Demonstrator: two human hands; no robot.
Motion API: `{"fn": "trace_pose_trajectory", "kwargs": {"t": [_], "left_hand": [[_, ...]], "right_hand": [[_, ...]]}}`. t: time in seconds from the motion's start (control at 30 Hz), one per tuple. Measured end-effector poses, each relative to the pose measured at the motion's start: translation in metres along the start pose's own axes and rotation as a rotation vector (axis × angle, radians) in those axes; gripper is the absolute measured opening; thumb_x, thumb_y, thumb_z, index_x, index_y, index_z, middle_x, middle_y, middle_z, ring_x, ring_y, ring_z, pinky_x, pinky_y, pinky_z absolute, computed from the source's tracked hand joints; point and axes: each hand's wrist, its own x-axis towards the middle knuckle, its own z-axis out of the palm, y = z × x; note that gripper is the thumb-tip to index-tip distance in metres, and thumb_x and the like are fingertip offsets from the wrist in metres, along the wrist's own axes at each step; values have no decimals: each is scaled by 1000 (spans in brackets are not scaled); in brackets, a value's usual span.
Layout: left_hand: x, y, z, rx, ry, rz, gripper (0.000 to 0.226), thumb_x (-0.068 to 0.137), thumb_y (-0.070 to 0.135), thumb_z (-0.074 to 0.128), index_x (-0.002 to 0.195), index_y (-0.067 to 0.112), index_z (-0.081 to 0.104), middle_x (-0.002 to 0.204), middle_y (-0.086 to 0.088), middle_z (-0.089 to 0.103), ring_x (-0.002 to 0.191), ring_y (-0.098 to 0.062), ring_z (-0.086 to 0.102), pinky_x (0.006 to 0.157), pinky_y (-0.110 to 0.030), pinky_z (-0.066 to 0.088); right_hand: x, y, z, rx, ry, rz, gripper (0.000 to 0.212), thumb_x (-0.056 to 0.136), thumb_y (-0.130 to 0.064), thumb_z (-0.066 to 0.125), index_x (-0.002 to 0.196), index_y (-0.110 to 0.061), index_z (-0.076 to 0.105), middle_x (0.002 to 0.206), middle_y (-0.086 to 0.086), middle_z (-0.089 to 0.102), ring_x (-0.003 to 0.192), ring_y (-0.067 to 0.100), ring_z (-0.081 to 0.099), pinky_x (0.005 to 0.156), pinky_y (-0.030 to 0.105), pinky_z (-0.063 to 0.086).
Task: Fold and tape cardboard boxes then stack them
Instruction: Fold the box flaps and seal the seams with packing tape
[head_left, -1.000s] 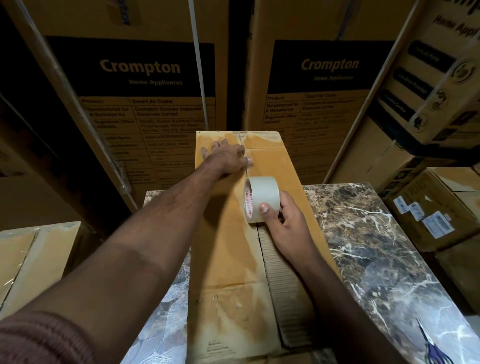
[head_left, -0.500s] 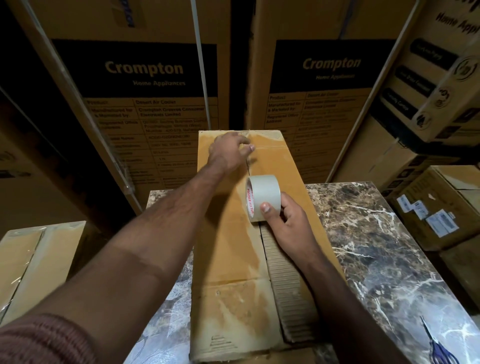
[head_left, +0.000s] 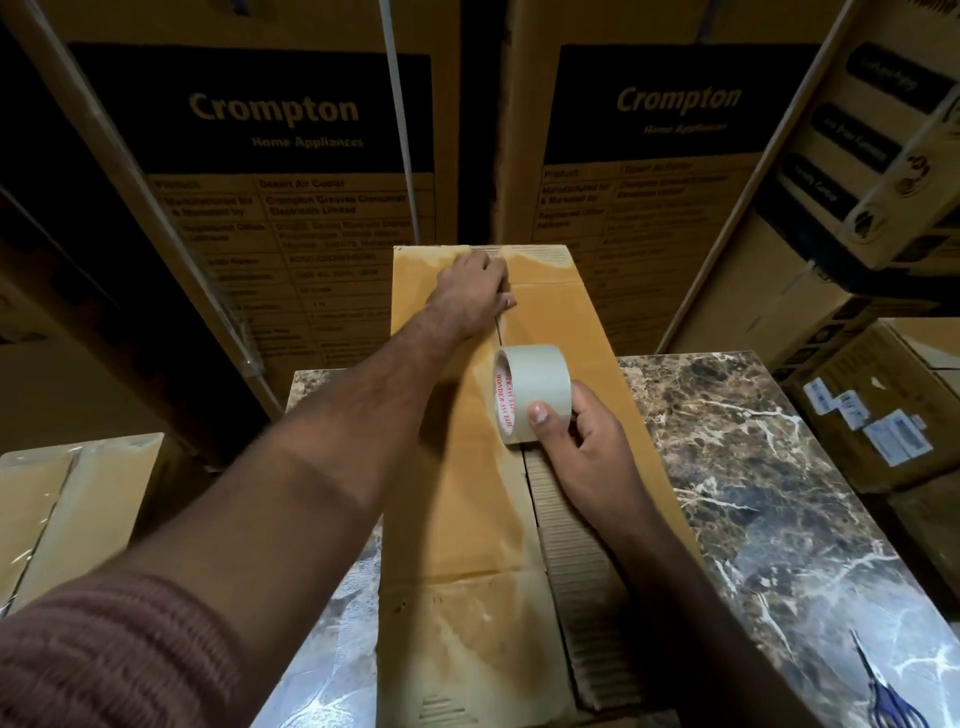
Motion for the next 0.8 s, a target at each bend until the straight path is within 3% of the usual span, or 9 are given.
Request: {"fn": "trace_pose_trajectory", "kwargs": {"t": [0.07, 0.2, 0.27, 0.37, 0.5, 0.6, 0.7, 0.8], "left_hand": [[-4, -3, 4, 25, -18, 26, 42, 95, 48, 58, 127, 20, 55, 136, -9, 46, 126, -27, 42, 107, -43, 36], [-20, -4, -2, -24, -57, 25, 61, 89, 56, 63, 136, 22, 45, 146, -12, 35, 136, -29, 33, 113, -46, 29], [-32, -2, -7, -22, -126, 20, 70, 83, 56, 69, 139, 24, 40, 146, -10, 33, 136, -29, 32, 114, -47, 26], [-51, 8, -4, -11, -179, 1, 63, 83, 41, 71, 136, 25, 41, 146, -9, 34, 135, -29, 31, 115, -45, 22], [-60, 19, 0, 3, -165, -43, 57, 88, 31, 65, 138, 24, 40, 149, -10, 32, 139, -30, 28, 120, -48, 18], [-61, 17, 5, 18, -134, -67, 61, 86, 31, 67, 140, 21, 40, 147, -12, 36, 137, -31, 32, 119, -48, 21], [-59, 17, 5, 55, -133, -80, 69, 85, 38, 70, 143, 19, 37, 148, -14, 36, 138, -32, 32, 119, -50, 22], [-58, 21, 1, 101, -139, -90, 76, 88, 55, 65, 147, 16, 34, 149, -16, 34, 139, -35, 31, 119, -52, 23]], "right_hand": [[0, 1, -1, -16, 2, -6, 18, 101, -28, 58, 111, -15, 64, 96, 4, 71, 83, 8, 66, 66, 18, 50], [3, 2, 0, -67, 6, 1, 22, 97, -42, 57, 112, -27, 63, 98, -3, 72, 89, 16, 68, 71, 32, 54], [4, 4, 1, -87, 11, -2, 16, 97, -37, 61, 112, -33, 61, 99, -11, 71, 92, 7, 67, 75, 27, 54], [3, 5, 0, -157, -7, 3, 26, 94, -31, 66, 119, -29, 60, 102, -19, 70, 96, -1, 65, 79, 21, 53], [0, 1, 0, -204, -6, 44, 40, 90, -39, 64, 126, -23, 59, 107, -17, 70, 101, 3, 66, 84, 30, 55], [-1, -2, 1, -255, 12, 76, 35, 92, -34, 68, 123, -21, 59, 106, -12, 71, 98, 7, 67, 84, 41, 57], [-1, -8, -2, -231, 47, 91, 27, 93, -32, 67, 114, -18, 60, 102, -6, 72, 96, 14, 69, 82, 51, 56], [-11, -14, -10, -236, 81, 64, 24, 95, -32, 65, 108, -13, 60, 96, -3, 70, 90, 13, 68, 75, 47, 57]]}}
